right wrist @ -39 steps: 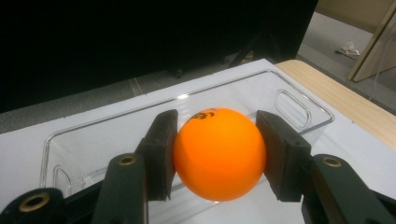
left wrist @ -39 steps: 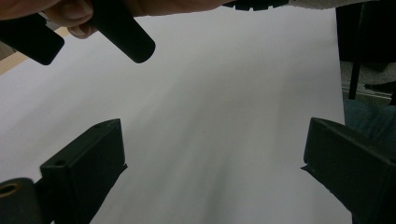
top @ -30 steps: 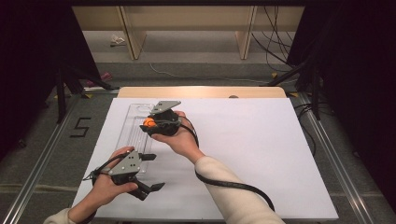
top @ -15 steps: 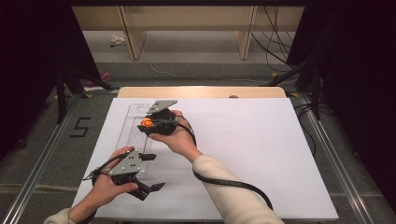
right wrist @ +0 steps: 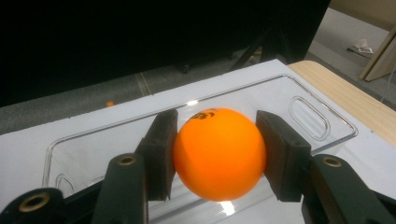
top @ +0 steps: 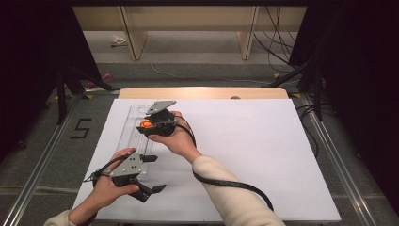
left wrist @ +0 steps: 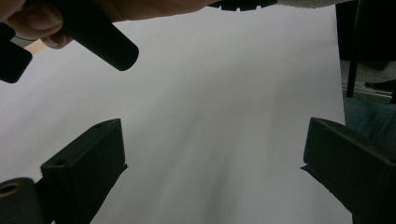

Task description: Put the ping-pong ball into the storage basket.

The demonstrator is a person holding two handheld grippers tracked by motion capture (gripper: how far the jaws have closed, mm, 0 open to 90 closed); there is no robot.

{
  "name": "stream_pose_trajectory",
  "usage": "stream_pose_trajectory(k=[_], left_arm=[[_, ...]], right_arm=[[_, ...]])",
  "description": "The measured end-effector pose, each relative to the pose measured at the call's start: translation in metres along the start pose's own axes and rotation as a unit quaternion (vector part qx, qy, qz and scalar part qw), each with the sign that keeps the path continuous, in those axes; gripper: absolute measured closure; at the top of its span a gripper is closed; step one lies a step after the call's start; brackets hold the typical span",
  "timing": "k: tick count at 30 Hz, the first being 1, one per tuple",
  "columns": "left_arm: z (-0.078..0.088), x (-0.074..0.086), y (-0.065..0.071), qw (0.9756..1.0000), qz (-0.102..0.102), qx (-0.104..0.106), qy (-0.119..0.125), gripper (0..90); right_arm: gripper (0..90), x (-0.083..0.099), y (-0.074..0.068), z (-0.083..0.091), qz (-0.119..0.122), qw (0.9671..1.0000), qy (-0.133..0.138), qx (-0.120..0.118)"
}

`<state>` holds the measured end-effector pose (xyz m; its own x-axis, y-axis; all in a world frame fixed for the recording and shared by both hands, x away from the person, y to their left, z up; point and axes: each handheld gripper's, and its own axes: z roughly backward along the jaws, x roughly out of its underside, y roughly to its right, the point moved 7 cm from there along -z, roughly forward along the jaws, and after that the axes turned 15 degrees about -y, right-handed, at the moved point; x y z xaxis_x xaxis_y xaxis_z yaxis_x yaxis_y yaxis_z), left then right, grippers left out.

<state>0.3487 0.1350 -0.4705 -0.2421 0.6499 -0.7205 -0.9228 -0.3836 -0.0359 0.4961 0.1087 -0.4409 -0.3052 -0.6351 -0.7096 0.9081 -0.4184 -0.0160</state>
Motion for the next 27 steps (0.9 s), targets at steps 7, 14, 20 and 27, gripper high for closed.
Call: stream_pose_trajectory(k=[7, 14, 20, 27], left_arm=[[0.0, 0.0, 0.0, 1.0, 0.0, 0.0, 0.0, 5.2], [0.0, 0.0, 0.0, 1.0, -0.001, 0.001, 0.0, 5.2], [0.0, 0.0, 0.001, 1.0, -0.001, 0.001, 0.0, 5.2], [0.0, 0.0, 0.001, 1.0, -0.003, 0.002, -0.001, 5.3]], right_arm=[[51.5, -0.001, 0.0, -0.003, 0.001, 1.0, -0.005, -0.002], [51.5, -0.002, -0.002, -0.007, 0.002, 1.0, -0.008, -0.005], [51.5, -0.003, -0.003, -0.009, 0.005, 0.9999, -0.011, -0.007], [51.5, -0.005, -0.004, -0.013, 0.007, 0.9998, -0.016, -0.011]])
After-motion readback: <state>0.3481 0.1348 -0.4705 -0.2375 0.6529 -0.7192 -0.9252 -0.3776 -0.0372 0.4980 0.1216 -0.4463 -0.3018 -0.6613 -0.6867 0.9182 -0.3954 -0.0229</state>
